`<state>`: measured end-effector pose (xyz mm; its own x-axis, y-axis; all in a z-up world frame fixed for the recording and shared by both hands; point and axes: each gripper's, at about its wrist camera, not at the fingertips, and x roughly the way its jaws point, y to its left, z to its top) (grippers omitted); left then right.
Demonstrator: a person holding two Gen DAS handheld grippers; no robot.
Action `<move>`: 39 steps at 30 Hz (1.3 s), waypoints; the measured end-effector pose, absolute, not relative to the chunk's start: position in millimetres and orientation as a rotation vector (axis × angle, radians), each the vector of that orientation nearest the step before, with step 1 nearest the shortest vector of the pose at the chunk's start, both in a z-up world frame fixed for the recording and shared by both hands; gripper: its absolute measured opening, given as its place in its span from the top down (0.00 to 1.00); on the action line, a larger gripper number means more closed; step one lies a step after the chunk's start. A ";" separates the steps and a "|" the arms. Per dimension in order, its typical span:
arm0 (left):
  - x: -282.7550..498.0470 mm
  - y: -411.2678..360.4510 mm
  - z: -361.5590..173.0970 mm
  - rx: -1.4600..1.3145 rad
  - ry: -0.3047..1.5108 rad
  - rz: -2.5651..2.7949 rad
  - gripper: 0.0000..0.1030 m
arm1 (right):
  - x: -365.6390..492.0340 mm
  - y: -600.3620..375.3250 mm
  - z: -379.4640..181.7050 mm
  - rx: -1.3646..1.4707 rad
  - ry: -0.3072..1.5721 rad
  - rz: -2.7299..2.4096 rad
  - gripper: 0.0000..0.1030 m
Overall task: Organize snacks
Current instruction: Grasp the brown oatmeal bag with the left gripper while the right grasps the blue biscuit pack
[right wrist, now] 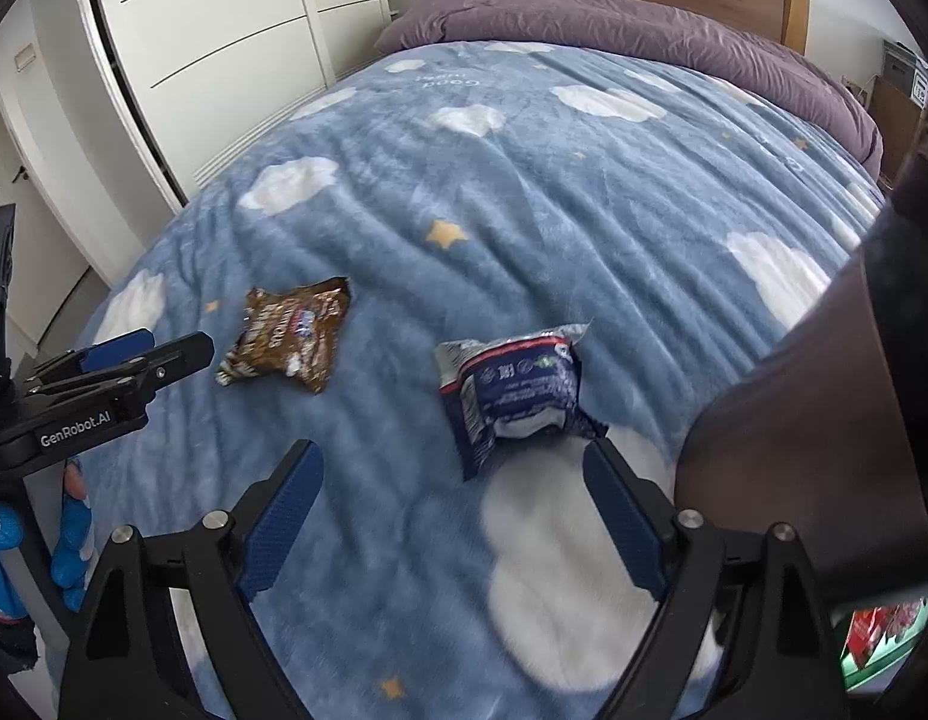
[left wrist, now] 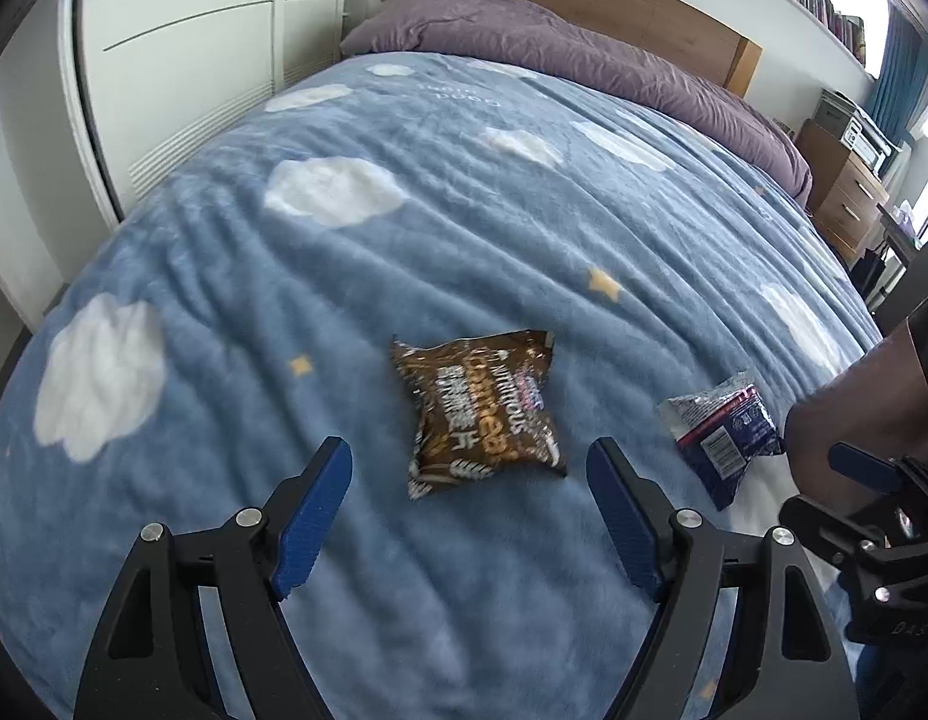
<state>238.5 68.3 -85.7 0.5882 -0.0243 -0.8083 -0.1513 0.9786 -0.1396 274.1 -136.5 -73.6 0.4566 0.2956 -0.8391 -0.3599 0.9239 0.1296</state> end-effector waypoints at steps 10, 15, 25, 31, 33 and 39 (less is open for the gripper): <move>283.5 59.2 -125.5 -0.144 1.009 0.095 0.26 | 312.6 -124.5 -107.2 -0.150 1.077 0.361 0.00; 295.0 58.2 -140.7 -0.166 1.040 0.100 0.26 | 325.3 -120.0 -120.8 -0.177 1.102 0.344 0.00; 311.6 53.0 -163.8 -0.143 1.095 0.117 0.15 | 342.4 -112.2 -141.3 -0.174 1.158 0.359 0.00; 311.2 50.9 -169.3 -0.159 1.094 0.110 0.01 | 345.8 -115.6 -149.6 -0.145 1.172 0.371 0.00; 310.4 49.4 -171.3 -0.145 1.095 0.115 0.01 | 346.3 -116.5 -150.5 -0.137 1.172 0.376 0.00; 313.5 45.7 -172.7 -0.125 1.118 0.116 0.01 | 347.3 -116.3 -151.8 -0.151 1.174 0.382 0.00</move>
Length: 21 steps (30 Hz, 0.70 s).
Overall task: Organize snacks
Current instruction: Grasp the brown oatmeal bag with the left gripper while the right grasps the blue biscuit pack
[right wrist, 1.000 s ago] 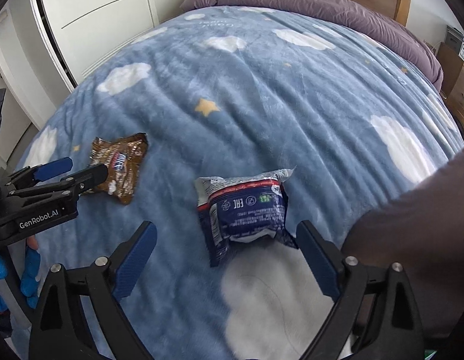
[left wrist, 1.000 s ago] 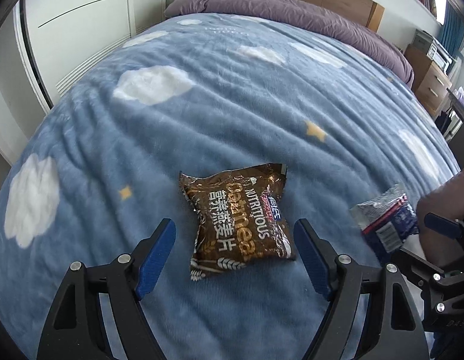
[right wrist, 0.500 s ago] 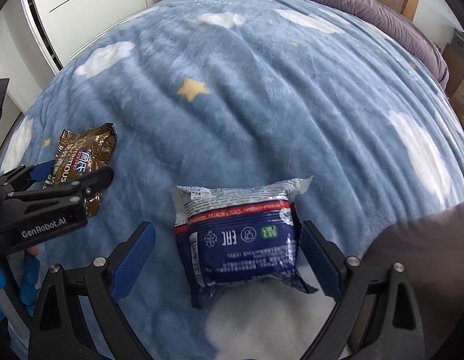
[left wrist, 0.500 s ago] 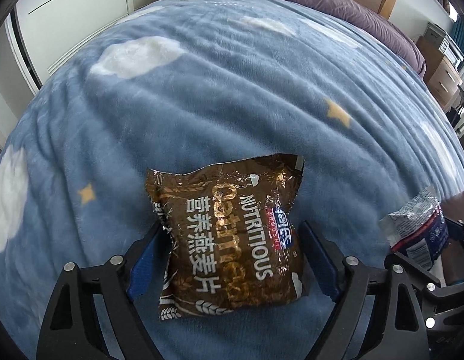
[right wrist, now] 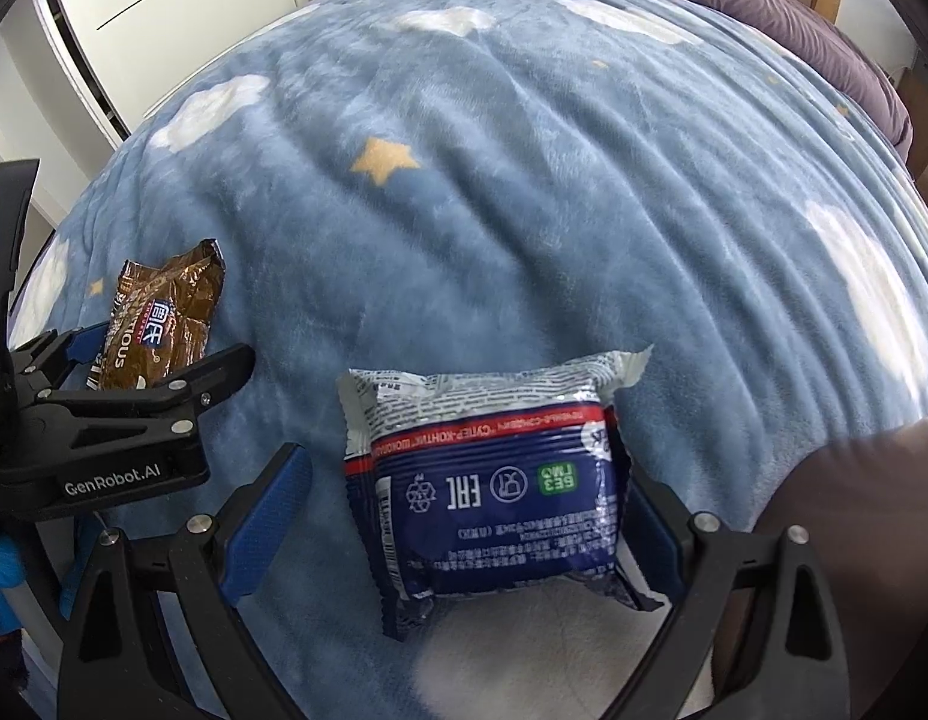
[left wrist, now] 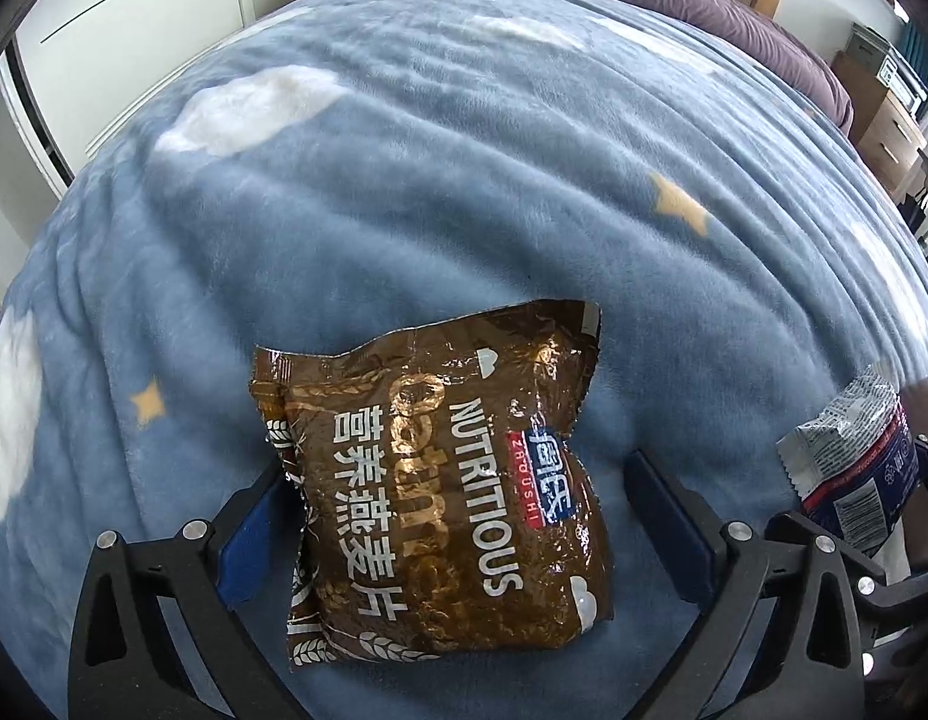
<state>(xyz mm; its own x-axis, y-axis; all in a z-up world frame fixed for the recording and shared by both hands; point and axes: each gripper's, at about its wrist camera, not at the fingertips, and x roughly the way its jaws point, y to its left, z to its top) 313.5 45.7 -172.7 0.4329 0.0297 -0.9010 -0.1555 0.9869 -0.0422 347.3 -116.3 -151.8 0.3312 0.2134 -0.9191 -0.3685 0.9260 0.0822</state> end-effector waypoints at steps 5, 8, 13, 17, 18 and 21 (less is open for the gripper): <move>322.4 41.4 -174.2 -0.129 1.147 0.125 0.01 | 345.4 -113.8 -151.1 -0.175 1.166 0.374 0.00; 328.4 41.0 -174.3 -0.125 1.163 0.116 0.01 | 346.0 -116.8 -149.4 -0.171 1.162 0.353 0.00; 337.3 41.1 -173.3 -0.121 1.178 0.119 0.02 | 344.3 -118.8 -147.4 -0.187 1.163 0.347 0.07; 334.7 41.2 -168.4 -0.130 1.171 0.130 0.16 | 339.5 -119.8 -142.0 -0.190 1.142 0.344 0.10; 334.0 41.2 -166.5 -0.129 1.170 0.131 0.19 | 338.2 -120.0 -140.3 -0.190 1.136 0.344 0.10; 332.9 41.1 -161.7 -0.114 1.173 0.119 0.35 | 333.0 -121.3 -133.3 -0.179 1.117 0.347 0.10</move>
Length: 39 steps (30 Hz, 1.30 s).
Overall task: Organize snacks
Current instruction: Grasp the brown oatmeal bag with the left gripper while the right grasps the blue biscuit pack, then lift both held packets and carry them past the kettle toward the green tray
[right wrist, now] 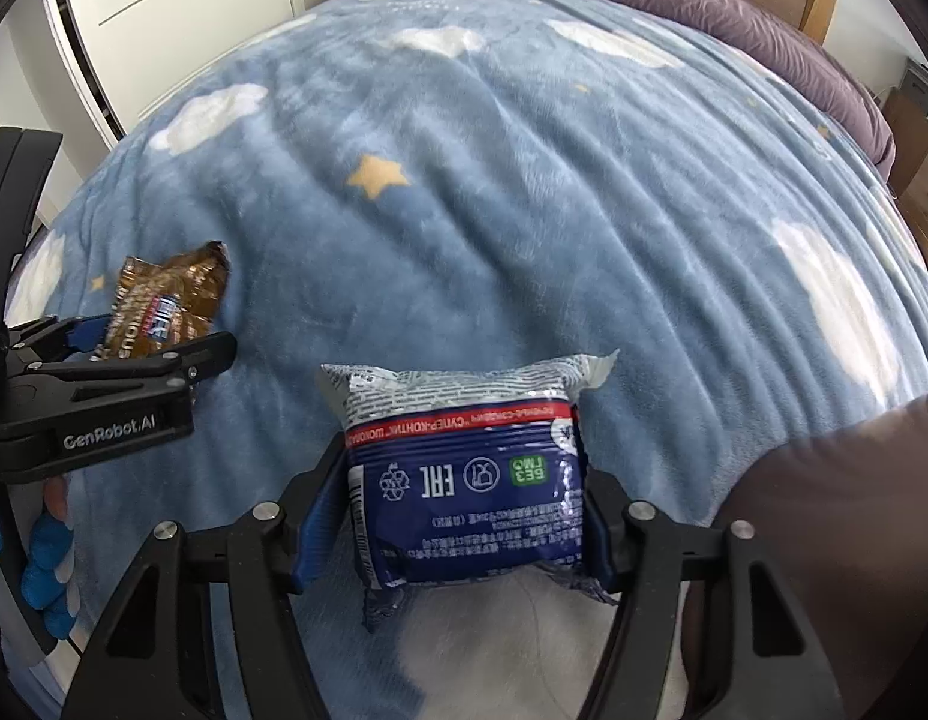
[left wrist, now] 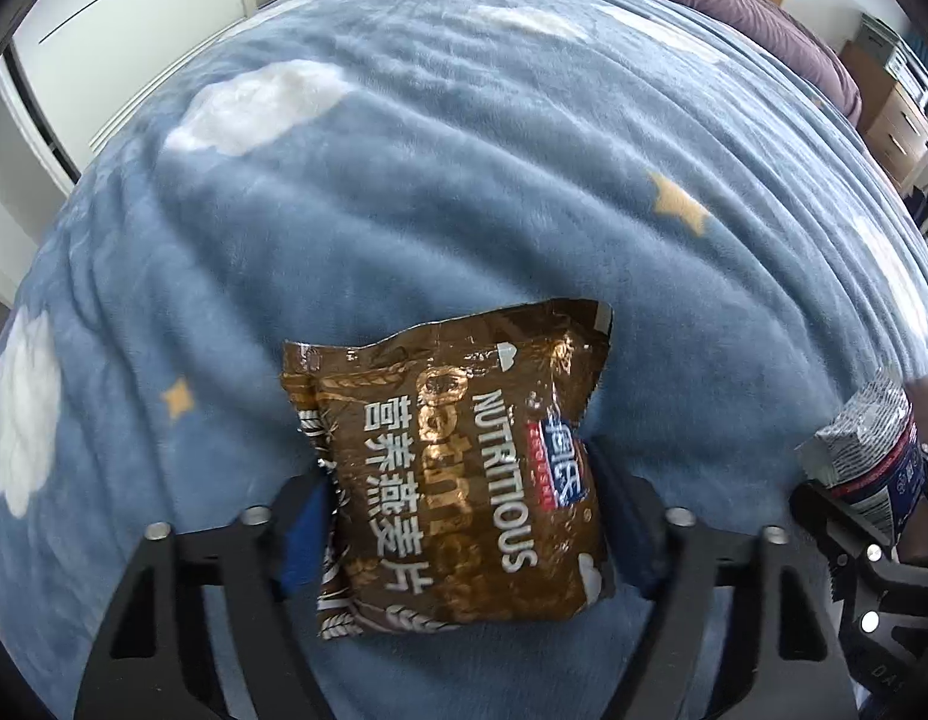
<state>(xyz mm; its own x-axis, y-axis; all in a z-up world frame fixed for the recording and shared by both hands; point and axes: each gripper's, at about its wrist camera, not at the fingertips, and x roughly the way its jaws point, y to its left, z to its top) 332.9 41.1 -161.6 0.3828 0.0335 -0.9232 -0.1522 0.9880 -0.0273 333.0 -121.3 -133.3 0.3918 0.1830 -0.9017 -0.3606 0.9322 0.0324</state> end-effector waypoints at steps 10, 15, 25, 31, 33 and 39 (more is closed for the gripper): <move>306.0 44.1 -145.0 -0.120 1.156 0.096 0.65 | 301.5 -118.9 -109.1 -0.176 1.090 0.405 0.10; 273.3 39.2 -131.1 -0.084 1.130 0.115 0.66 | 273.8 -119.2 -96.5 -0.168 1.082 0.449 0.10; 189.8 21.5 -92.1 -0.002 1.065 0.104 0.66 | 192.5 -142.3 -73.0 -0.135 1.086 0.472 0.10; 139.4 -9.3 -60.4 0.007 1.021 0.047 0.66 | 144.7 -173.2 -55.8 -0.095 1.070 0.426 0.10; 128.8 -18.0 -52.1 0.012 1.008 0.018 0.66 | 134.0 -184.1 -51.1 -0.078 1.064 0.406 0.10; 89.9 -58.6 -24.1 0.061 0.955 -0.080 0.66 | 99.6 -228.8 -37.7 -0.030 1.036 0.319 0.10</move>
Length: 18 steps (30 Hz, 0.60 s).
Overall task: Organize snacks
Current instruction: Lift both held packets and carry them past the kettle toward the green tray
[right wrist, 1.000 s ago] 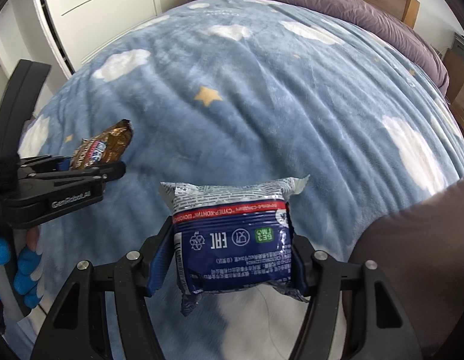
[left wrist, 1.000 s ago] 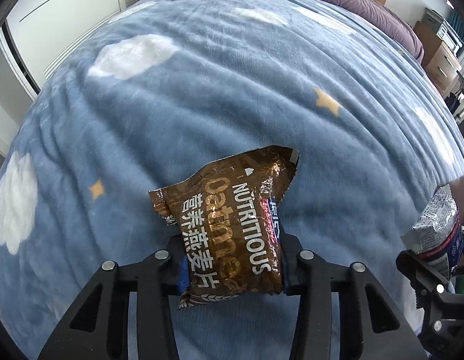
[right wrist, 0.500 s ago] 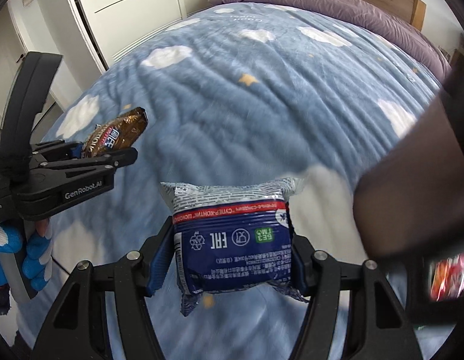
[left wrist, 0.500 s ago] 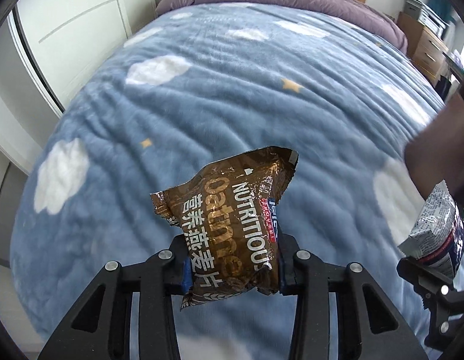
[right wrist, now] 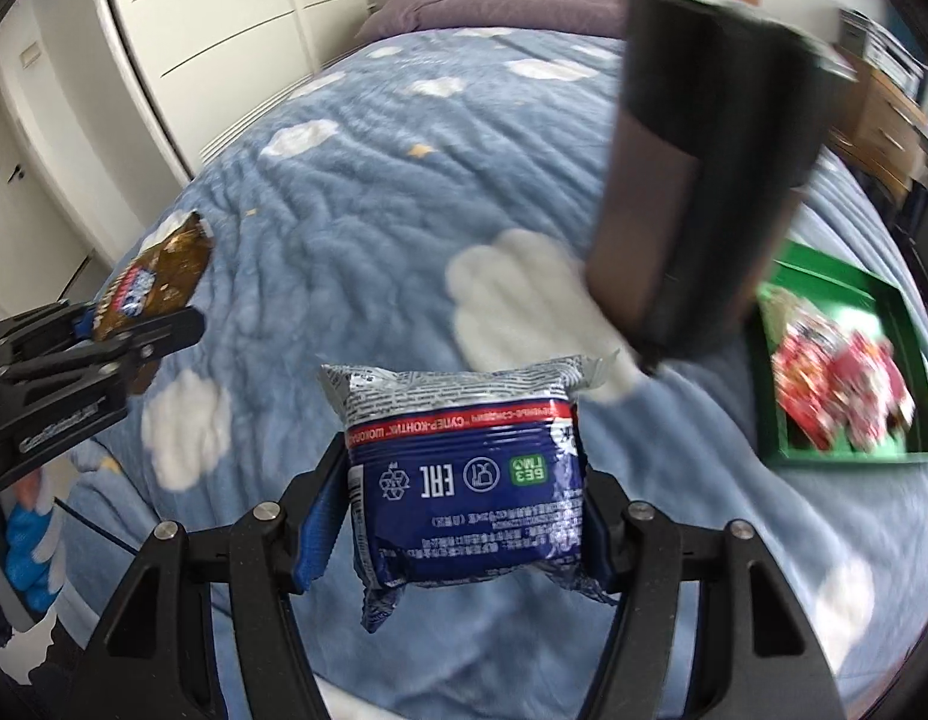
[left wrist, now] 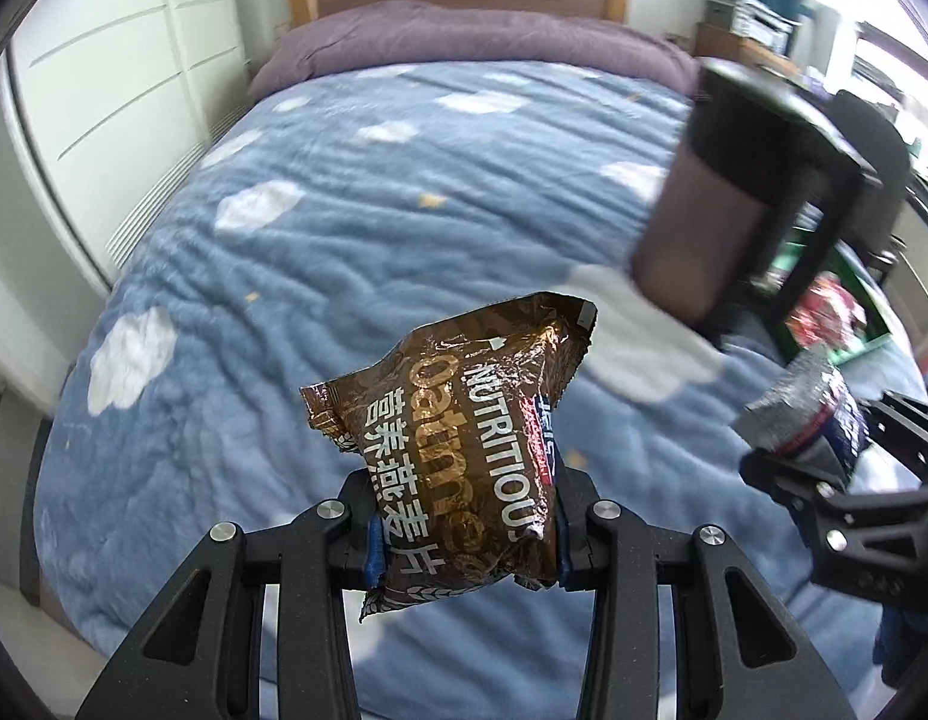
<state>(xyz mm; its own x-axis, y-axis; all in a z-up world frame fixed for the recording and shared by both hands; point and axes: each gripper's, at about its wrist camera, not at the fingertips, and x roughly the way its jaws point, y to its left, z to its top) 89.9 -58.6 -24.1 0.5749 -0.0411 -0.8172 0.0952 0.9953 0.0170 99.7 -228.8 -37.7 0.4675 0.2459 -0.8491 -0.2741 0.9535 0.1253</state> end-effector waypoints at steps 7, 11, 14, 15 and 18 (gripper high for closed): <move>61.7 -115.4 -2.1 0.143 0.910 -0.205 0.66 | 71.2 -290.5 -25.3 0.038 0.998 0.203 0.10; 49.1 -146.7 7.9 0.190 0.887 -0.263 0.66 | 60.3 -325.9 -20.2 0.075 0.974 0.137 0.10; 42.2 -169.9 14.7 0.222 0.875 -0.311 0.66 | 55.2 -351.8 -19.3 0.102 0.962 0.095 0.10; 40.0 -176.2 16.0 0.233 0.871 -0.322 0.66 | 53.9 -359.3 -18.5 0.109 0.959 0.084 0.10; 33.9 -199.1 21.5 0.265 0.856 -0.362 0.66 | 50.3 -382.2 -16.6 0.132 0.946 0.049 0.10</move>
